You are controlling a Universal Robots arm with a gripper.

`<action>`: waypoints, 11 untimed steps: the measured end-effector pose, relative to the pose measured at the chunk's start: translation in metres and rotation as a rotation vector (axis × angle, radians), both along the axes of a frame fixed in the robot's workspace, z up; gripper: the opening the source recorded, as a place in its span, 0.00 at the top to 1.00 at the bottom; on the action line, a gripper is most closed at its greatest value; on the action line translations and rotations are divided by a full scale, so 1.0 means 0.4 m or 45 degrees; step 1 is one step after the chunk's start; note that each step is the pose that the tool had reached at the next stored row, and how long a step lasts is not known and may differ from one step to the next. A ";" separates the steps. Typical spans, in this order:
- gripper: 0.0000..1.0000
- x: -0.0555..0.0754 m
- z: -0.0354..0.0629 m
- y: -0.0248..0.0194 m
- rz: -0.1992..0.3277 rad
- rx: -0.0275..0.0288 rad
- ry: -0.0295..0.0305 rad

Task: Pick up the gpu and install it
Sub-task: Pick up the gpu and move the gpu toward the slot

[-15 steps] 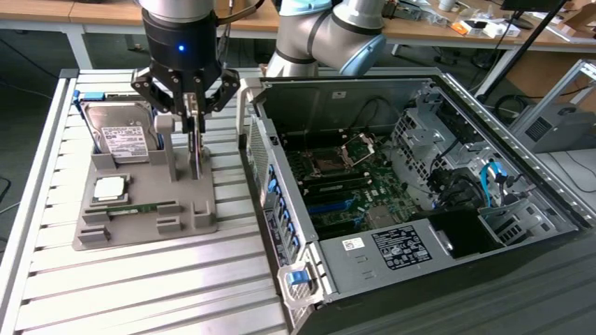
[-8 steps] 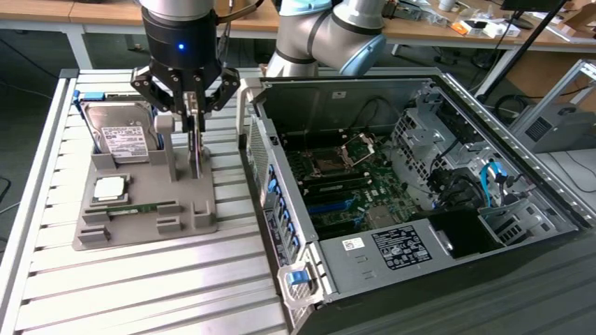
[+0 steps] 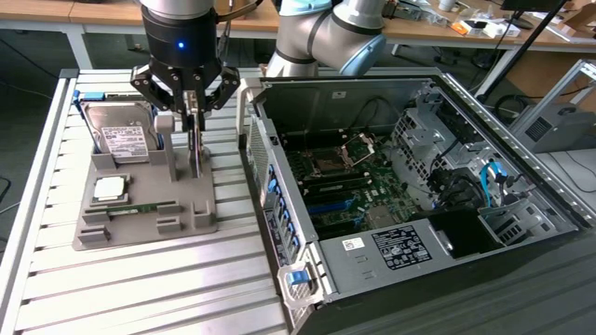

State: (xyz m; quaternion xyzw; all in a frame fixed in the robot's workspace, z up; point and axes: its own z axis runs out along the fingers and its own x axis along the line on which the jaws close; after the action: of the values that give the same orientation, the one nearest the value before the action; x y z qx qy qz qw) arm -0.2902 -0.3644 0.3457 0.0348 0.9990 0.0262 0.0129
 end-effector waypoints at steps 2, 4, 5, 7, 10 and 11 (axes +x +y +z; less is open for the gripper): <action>0.73 0.000 0.001 0.000 0.000 0.0004 0.0001; 0.73 0.000 0.002 0.000 0.000 0.0010 0.0000; 0.73 0.000 0.002 0.000 0.000 0.0012 0.0000; 0.73 0.000 0.003 0.000 0.000 0.0017 0.0000; 0.73 0.000 0.005 0.000 0.000 0.0024 0.0000; 0.73 0.000 0.006 0.000 0.000 0.0026 0.0001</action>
State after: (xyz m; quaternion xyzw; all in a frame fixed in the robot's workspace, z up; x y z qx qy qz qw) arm -0.2902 -0.3644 0.3479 0.0348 0.9989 0.0273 0.0128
